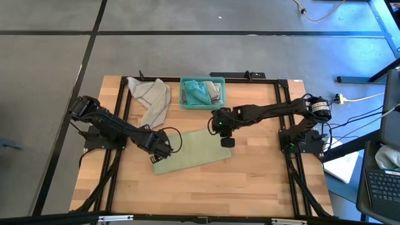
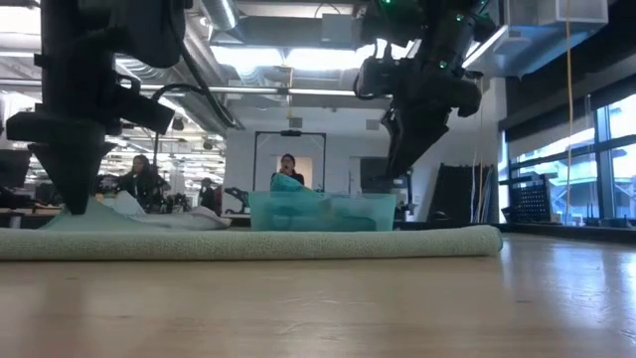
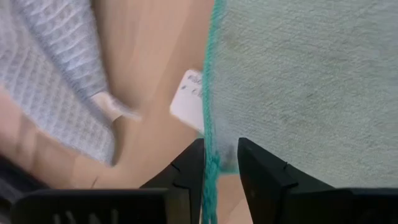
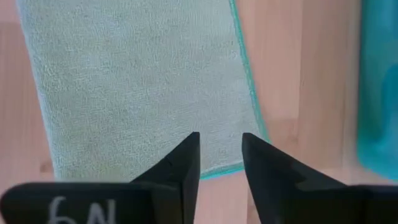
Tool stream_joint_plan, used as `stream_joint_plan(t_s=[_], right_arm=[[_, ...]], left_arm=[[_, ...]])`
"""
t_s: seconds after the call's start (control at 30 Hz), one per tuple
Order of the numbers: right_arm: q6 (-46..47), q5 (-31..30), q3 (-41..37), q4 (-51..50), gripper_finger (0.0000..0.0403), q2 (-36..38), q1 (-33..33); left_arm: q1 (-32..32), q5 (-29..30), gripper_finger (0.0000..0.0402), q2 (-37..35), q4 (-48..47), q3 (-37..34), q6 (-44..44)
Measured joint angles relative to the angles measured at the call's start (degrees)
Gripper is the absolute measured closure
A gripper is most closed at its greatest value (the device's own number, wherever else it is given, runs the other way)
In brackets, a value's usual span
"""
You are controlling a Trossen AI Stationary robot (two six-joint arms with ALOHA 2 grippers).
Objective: Fold microfiber towels
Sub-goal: Fold the green towel
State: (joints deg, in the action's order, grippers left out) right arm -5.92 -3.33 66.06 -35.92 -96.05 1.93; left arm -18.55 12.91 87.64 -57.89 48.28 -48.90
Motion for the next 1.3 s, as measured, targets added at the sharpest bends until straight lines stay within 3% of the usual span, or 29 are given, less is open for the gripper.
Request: stream_joint_plan(t_s=[0.2,0.4,0.63,0.8,0.9,1.17,1.23,1.3], right_arm=[[6.71,2.69,0.00,-5.21,0.0277,0.00,-0.55],[15.72,15.23,0.00,-6.02,0.0276,0.02,-2.89],[18.06,15.58,0.00,-5.03,0.0276,0.04,-10.52],[26.03,15.29,0.26,-4.75,0.0276,0.16,-13.38],[31.55,10.26,2.90,-8.50,0.0281,0.80,-14.56],[43.43,-12.77,13.63,-13.95,0.0324,7.29,-20.38],[46.08,-15.13,13.58,-13.69,0.0328,8.14,-22.17],[48.12,-12.56,12.93,-12.76,0.0329,8.07,-23.43]], left_arm=[[-0.21,0.07,0.0311,-1.23,-2.77,2.73,0.87],[-2.59,1.49,0.0311,-6.15,1.15,5.90,-3.26],[-7.55,2.01,0.0313,-10.03,7.93,6.13,-3.95],[-9.32,1.92,0.0314,-10.02,13.15,6.13,-4.85],[-9.30,1.38,0.0314,-10.01,17.01,6.13,-4.12],[-10.31,3.58,0.0314,-10.62,17.34,7.51,-0.55],[-10.79,4.99,0.0314,-10.72,17.82,8.39,-0.48],[-11.47,5.63,0.0314,-10.77,17.68,9.18,-0.30]])
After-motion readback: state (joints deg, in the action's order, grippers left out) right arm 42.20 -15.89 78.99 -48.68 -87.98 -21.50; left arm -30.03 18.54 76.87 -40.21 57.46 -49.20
